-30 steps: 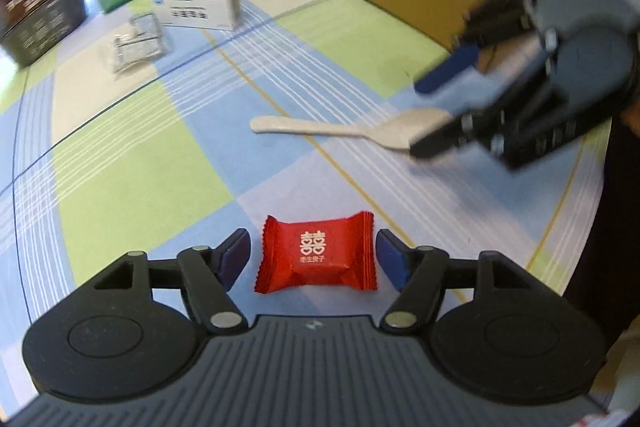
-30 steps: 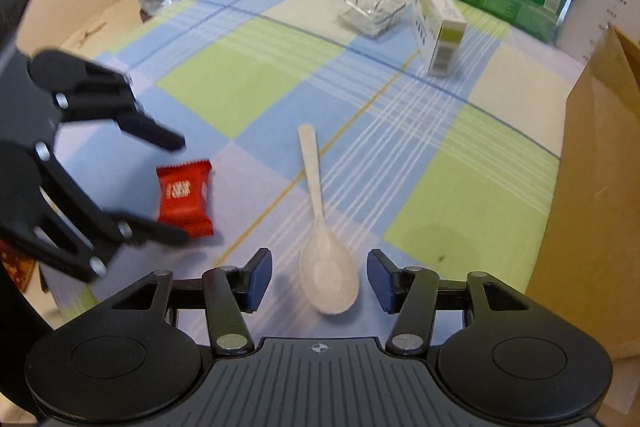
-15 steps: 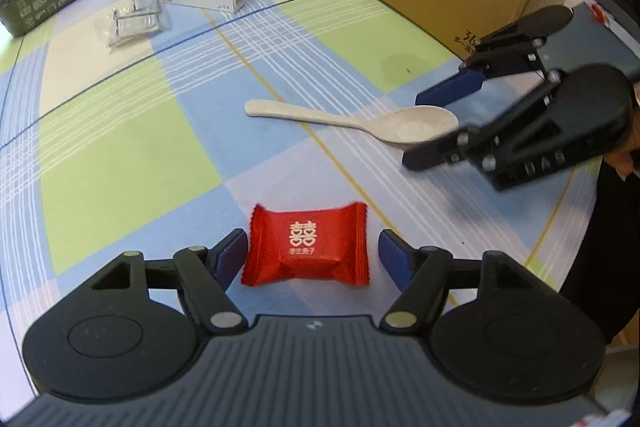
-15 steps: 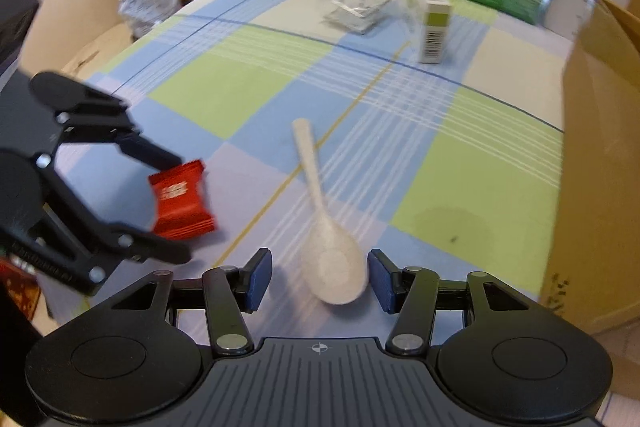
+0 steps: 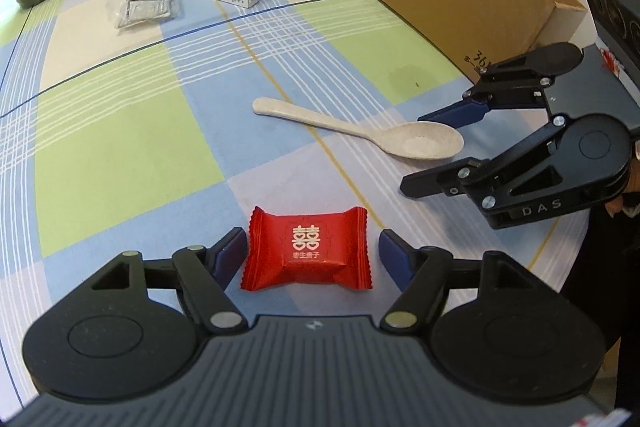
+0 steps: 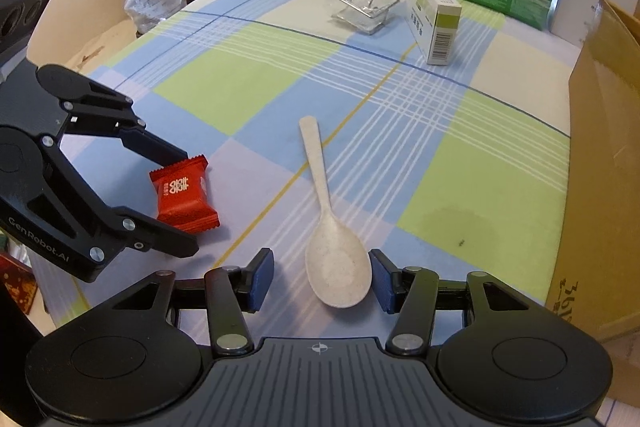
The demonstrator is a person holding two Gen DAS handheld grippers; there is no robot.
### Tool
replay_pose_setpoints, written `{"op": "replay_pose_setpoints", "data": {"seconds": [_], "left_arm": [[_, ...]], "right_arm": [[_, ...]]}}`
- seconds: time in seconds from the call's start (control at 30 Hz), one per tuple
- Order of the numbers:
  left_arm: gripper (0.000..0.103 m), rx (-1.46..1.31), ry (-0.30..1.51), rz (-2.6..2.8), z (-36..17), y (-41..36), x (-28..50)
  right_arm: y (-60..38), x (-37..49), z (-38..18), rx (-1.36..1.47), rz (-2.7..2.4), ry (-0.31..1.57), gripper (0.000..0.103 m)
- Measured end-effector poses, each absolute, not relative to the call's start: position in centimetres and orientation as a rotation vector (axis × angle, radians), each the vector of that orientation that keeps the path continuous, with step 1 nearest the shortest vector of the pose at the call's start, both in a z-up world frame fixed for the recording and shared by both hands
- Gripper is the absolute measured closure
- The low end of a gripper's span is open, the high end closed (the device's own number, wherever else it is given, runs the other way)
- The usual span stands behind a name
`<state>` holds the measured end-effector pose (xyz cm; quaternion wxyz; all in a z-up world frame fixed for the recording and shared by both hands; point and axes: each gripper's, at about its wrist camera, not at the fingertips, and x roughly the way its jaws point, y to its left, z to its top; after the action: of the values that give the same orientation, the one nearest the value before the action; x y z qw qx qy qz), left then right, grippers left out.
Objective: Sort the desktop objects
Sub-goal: 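Carry the candy packet and spoon with both grippers to the cardboard box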
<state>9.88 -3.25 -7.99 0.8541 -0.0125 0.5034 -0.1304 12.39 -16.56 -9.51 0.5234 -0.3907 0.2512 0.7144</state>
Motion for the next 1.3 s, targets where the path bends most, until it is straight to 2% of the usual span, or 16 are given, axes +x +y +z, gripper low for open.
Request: {"op": "replay_pose_setpoints", "data": {"seconds": [0.13, 0.37, 0.43, 1.3], "left_arm": [[0.035, -0.025, 1.058, -0.274, -8.01, -3.29, 9.83], [0.035, -0.019, 1.058, -0.273, -8.01, -3.52, 9.85], [0.035, -0.015, 1.058, -0.272, -8.04, -3.61, 9.84], [0.035, -0.042, 1.057, -0.222, -8.08, -3.93, 9.92]], "right_arm": [[-16.53, 12.54, -9.47, -0.93, 1.706, 0.595, 0.054], [-16.41, 12.64, -9.48, -0.935, 1.706, 0.56, 0.071], [-16.44, 12.59, -9.5, -0.942, 1.707, 0.549, 0.072], [-16.71, 11.8, -9.87, -0.999, 1.714, 0.462, 0.068]]}}
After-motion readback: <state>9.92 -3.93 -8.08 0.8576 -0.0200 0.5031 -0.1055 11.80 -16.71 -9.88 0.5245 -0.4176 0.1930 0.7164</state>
